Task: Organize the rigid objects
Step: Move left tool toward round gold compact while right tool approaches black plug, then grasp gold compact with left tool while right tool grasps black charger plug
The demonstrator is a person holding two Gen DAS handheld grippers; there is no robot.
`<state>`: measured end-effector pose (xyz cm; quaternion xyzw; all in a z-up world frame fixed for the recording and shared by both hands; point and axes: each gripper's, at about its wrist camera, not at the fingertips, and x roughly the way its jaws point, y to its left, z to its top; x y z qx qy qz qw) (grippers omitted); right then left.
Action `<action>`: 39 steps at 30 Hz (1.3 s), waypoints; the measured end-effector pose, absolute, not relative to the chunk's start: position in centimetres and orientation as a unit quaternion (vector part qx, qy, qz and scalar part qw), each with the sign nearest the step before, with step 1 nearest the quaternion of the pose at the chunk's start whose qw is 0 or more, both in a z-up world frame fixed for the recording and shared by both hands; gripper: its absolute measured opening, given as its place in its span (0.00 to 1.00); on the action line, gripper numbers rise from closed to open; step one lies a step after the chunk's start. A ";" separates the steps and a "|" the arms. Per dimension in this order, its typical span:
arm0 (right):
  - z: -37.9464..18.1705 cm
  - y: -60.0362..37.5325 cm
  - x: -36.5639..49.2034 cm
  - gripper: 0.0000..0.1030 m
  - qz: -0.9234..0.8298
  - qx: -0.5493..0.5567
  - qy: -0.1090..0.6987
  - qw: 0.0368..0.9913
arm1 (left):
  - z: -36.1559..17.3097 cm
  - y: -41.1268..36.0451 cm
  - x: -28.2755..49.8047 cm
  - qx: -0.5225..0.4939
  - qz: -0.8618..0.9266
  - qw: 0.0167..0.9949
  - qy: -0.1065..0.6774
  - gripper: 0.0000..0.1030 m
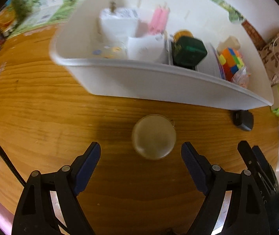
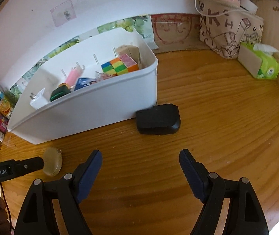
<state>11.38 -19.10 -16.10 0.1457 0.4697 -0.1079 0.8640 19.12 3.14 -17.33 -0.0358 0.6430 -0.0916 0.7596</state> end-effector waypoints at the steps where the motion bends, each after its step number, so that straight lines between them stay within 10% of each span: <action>1: -16.3 -19.3 11.7 0.79 -0.109 0.145 0.473 0.862 | -17.7 2.7 19.4 -0.029 -0.093 0.753 0.651 0.84; 31: -19.3 -20.5 17.8 0.77 -0.116 0.056 0.493 0.861 | -19.6 -2.7 23.2 0.025 -0.021 0.725 0.688 0.81; 39: -19.2 -20.6 17.4 0.66 -0.112 0.051 0.484 0.866 | -18.6 -2.8 23.0 0.020 -0.021 0.739 0.673 0.59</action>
